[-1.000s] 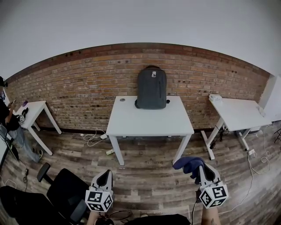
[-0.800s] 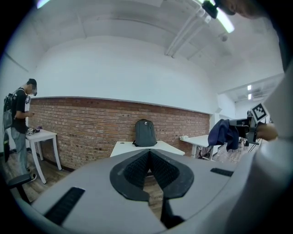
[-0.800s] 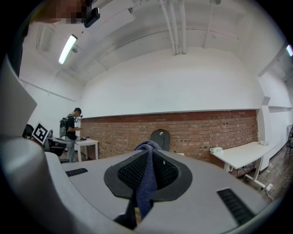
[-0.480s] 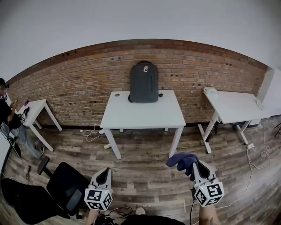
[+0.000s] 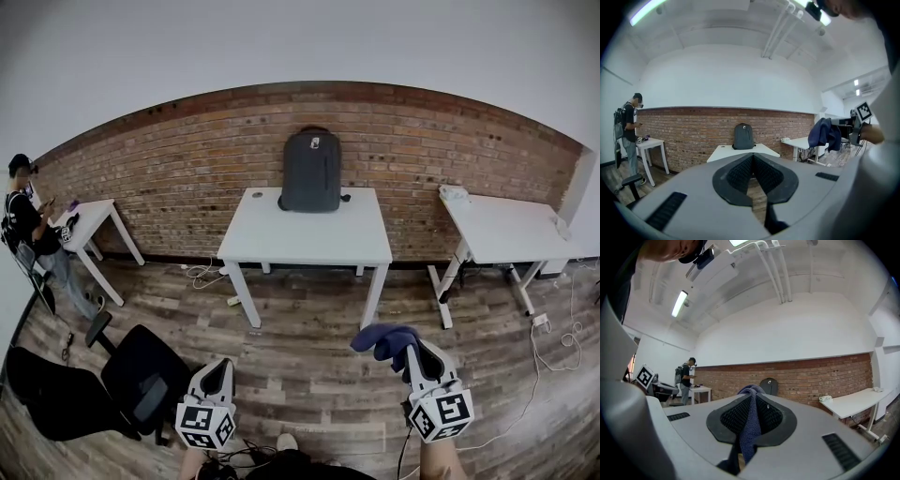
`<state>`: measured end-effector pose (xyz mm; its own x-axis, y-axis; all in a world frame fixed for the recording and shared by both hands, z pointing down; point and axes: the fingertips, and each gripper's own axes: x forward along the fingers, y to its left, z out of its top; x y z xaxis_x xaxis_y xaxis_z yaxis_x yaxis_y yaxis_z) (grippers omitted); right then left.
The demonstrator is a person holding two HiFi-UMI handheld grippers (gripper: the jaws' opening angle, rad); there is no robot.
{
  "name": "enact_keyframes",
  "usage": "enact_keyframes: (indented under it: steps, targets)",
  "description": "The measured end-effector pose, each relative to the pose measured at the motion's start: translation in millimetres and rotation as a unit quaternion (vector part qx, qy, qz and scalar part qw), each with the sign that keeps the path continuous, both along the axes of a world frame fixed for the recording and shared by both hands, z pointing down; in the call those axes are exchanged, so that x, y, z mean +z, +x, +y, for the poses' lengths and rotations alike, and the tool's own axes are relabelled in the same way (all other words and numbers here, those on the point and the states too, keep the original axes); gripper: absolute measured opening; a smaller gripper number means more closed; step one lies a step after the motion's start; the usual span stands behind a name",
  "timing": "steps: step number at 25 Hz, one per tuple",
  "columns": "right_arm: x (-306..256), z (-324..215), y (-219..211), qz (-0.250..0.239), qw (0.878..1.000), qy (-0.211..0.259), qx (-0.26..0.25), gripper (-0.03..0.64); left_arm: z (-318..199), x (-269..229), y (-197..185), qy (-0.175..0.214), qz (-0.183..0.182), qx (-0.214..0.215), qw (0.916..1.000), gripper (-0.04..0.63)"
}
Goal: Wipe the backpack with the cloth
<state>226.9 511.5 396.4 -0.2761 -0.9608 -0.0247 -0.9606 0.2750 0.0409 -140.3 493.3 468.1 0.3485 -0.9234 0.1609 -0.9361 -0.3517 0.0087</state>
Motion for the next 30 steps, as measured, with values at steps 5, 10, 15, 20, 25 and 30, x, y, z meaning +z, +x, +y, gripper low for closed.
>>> enact_keyframes:
  steps: [5, 10, 15, 20, 25, 30]
  targets:
    - [8, 10, 8, -0.009, 1.0, -0.001, 0.0, 0.029, 8, -1, 7, 0.0, -0.012, 0.003, 0.9999, -0.002]
    - [3, 17, 20, -0.021, 0.999, 0.019, 0.018, 0.03, 1, -10, 10, 0.013, -0.016, 0.007, 0.9998, -0.003]
    - [-8, 19, 17, -0.046, 0.998, 0.048, 0.023, 0.03, -8, -15, 7, 0.02, -0.017, 0.017, 0.9995, -0.003]
    - [-9, 14, -3, -0.043, 0.998, 0.046, 0.021, 0.03, -15, -20, -13, 0.024, -0.015, 0.015, 0.9995, -0.003]
    - [-11, 13, -26, -0.036, 0.998, 0.048, 0.035, 0.029, -22, -17, -36, 0.024, -0.017, 0.024, 0.9993, -0.003]
    - [-12, 15, -38, -0.042, 0.997, 0.049, 0.047, 0.029, -32, -20, -46, 0.025, -0.017, 0.036, 0.9989, -0.003]
